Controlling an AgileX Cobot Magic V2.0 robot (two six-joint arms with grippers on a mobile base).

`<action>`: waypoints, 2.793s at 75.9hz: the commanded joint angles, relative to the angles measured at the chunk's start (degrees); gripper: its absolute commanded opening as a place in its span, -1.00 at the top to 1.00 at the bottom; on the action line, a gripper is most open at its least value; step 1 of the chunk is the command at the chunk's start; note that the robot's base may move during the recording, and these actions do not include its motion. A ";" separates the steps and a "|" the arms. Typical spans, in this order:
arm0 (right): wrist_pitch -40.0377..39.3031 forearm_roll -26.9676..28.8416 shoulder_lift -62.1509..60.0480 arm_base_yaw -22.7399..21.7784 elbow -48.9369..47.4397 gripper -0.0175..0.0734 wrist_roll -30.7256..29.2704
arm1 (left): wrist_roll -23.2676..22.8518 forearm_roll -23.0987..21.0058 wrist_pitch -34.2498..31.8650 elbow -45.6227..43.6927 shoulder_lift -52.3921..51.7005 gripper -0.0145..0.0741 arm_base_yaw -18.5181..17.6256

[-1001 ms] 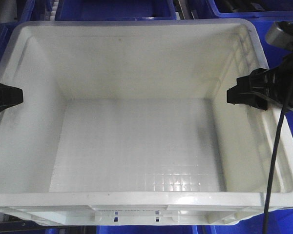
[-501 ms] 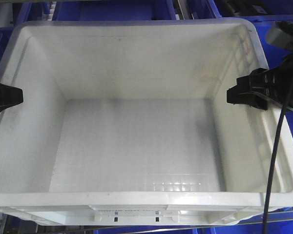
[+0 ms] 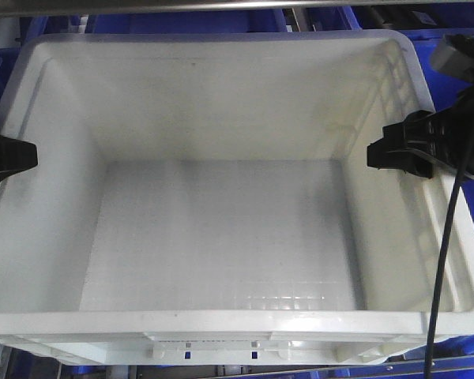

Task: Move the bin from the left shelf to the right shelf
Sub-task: 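Keep both grippers clamped on the tote rim while aligning with the shelf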

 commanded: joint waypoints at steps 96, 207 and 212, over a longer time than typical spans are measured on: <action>-4.31 6.40 -1.91 0.15 -2.51 0.63 -1.45 | 0.92 -4.31 -7.35 -2.52 -1.68 0.69 -0.47; -4.69 6.51 -1.91 0.15 -2.52 0.63 -1.45 | 0.92 -4.31 -7.93 -2.52 -1.68 0.69 -0.47; -4.69 6.51 -1.91 0.15 -2.52 0.63 -1.45 | 0.92 -4.31 -8.23 -2.52 -1.68 0.69 -0.47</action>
